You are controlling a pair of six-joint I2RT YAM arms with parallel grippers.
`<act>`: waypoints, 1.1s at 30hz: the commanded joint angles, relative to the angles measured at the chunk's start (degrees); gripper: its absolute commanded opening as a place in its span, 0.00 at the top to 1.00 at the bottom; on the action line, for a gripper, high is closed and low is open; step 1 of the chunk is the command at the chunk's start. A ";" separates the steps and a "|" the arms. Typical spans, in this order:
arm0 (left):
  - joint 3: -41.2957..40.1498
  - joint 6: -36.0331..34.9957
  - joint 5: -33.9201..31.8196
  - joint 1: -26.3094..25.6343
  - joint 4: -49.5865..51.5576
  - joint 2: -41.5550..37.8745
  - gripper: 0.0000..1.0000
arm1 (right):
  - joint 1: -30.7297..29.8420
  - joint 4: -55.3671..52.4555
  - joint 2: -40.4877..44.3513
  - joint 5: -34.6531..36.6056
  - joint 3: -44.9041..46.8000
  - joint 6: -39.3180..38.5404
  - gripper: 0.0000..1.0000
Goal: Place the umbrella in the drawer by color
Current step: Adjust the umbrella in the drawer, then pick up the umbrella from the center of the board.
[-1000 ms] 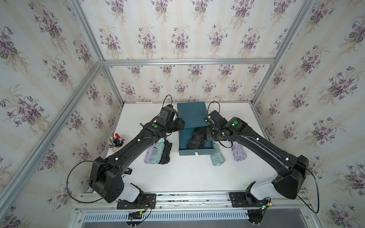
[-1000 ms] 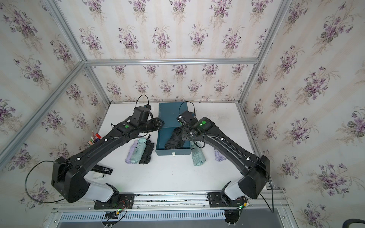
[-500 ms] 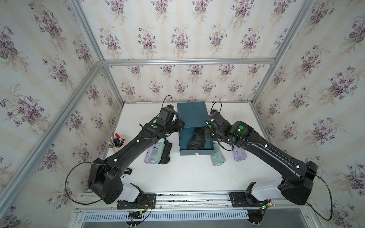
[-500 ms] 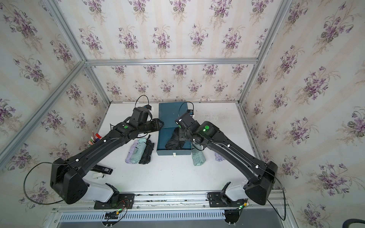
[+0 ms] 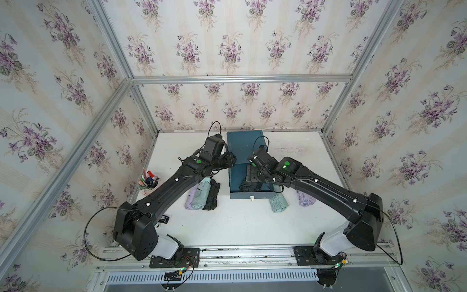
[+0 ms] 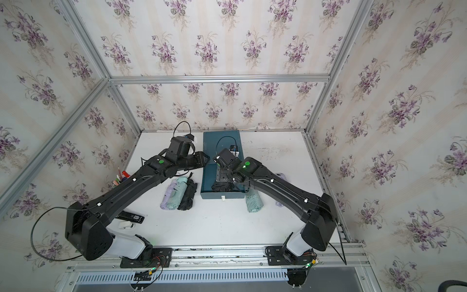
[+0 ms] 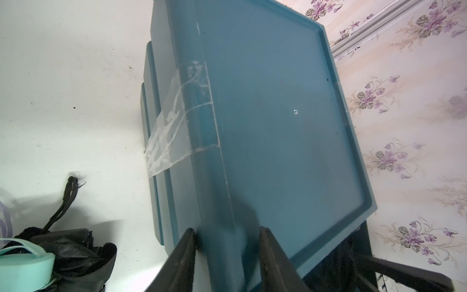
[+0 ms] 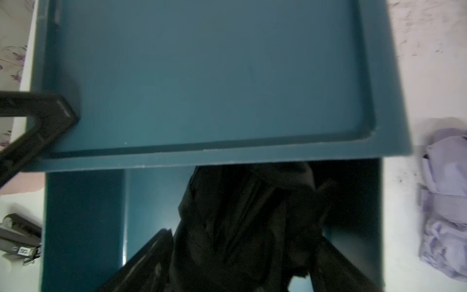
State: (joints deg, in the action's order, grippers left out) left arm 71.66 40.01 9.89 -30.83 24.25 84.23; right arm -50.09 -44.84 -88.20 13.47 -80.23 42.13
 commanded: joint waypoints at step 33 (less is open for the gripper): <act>-7.10 -0.93 -13.20 6.06 27.18 -25.89 0.24 | -10.40 -2.06 7.69 2.25 -5.54 0.86 0.23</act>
State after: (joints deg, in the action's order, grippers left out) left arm 67.75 39.40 0.12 -25.12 47.62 62.11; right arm -59.24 -43.90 -80.66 10.83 -86.50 42.19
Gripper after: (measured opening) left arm 0.763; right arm 0.778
